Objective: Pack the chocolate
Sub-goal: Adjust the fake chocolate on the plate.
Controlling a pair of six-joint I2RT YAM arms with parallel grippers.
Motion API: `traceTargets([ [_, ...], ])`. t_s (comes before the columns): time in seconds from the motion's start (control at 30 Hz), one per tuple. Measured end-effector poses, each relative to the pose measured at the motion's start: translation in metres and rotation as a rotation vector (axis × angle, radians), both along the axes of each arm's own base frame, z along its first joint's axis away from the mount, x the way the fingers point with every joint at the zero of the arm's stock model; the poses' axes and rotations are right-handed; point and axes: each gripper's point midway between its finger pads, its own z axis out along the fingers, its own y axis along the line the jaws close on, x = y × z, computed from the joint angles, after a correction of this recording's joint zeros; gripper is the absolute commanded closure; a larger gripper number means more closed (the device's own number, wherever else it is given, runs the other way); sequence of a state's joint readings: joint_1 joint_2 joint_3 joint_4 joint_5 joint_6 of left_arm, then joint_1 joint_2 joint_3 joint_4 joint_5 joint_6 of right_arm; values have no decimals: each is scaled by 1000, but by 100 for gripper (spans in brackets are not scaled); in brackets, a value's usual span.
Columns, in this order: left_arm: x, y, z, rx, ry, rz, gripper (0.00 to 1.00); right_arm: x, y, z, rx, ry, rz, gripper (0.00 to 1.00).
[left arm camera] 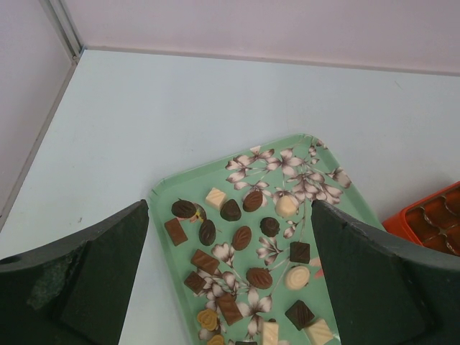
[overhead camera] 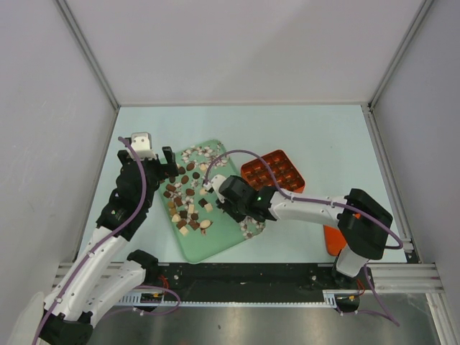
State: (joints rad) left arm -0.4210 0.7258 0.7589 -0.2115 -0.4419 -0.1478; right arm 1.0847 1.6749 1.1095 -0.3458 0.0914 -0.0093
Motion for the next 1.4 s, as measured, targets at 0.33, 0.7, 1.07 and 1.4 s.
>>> traceTargets([
  [0.33,0,0,0,0,0,0,0,42,-18,10,47,-29,-174,95],
  [0.7,0,0,0,0,0,0,0,39,-10,2,49,-4,-154,94],
  [1.07,0,0,0,0,0,-1,0,3,39,-11,63,51,-10,94],
  [1.4,0,0,0,0,0,-1,0,2,35,-23,0,75,-8,94],
])
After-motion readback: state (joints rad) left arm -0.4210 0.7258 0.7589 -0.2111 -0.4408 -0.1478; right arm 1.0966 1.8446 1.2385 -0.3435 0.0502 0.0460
